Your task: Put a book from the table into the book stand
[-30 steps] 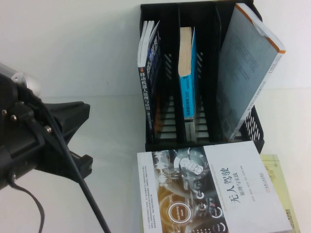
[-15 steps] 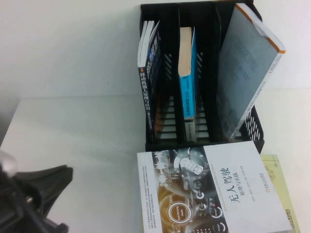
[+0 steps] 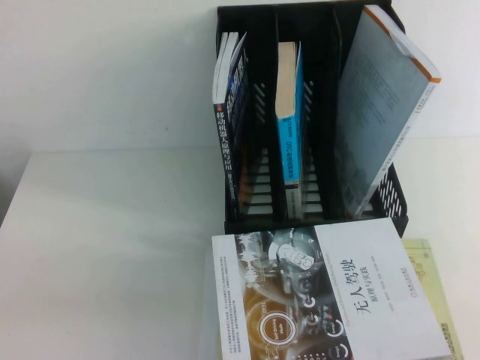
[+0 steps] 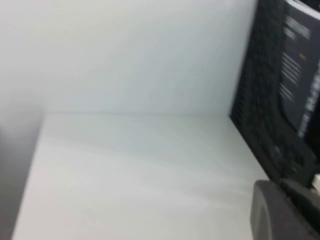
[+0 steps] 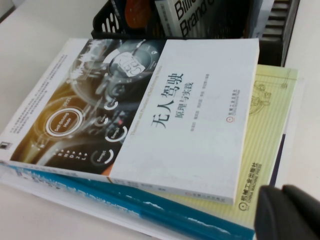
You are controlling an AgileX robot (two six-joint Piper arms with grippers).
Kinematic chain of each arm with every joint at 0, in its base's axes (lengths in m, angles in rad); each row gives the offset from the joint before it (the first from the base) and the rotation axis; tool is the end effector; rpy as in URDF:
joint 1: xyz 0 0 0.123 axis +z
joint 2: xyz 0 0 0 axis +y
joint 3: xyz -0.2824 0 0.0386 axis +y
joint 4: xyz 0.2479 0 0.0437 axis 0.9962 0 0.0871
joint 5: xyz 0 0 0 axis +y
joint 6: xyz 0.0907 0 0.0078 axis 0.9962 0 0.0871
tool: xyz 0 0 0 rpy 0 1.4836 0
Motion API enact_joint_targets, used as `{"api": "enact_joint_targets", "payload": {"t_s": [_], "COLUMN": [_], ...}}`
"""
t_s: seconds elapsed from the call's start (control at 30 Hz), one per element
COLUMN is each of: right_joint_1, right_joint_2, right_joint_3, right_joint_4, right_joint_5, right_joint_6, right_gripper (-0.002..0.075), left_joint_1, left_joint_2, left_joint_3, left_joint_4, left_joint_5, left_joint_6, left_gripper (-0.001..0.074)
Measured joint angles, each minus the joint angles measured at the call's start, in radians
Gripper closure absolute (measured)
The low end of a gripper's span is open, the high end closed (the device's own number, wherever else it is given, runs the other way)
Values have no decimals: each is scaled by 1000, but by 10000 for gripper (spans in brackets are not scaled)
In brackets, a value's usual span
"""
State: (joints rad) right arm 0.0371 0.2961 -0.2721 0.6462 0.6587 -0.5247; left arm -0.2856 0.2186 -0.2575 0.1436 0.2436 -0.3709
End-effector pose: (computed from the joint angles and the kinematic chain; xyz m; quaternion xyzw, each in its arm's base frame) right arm 0.0633 0.0360 0.2401 -0.1066 0.8411 0.1735 0.5010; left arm 0.0672 -0.0164 0.2647 0.0087 0.7465 -0.1576 0.6464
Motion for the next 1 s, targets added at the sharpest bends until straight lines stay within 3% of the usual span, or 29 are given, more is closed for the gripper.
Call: {"api": "enact_joint_targets", "payload": {"t_s": [0.27, 0.63, 1.0], "right_joint_1": [0, 0, 0], "right_joint_2": [0, 0, 0], "right_joint_3": [0, 0, 0], "right_joint_4": [0, 0, 0], "right_joint_5": [0, 0, 0], "right_joint_6": [0, 0, 0], "right_gripper": [727, 727, 727], "left_joint_1": [163, 173, 147], "left_joint_2": [-165, -228, -229], "left_joint_3": [100, 278, 278], "left_joint_4": [-73, -94, -105], "left_joint_5": [5, 5, 51], "left_joint_6": [132, 184, 207], "left_gripper": [735, 735, 735]}}
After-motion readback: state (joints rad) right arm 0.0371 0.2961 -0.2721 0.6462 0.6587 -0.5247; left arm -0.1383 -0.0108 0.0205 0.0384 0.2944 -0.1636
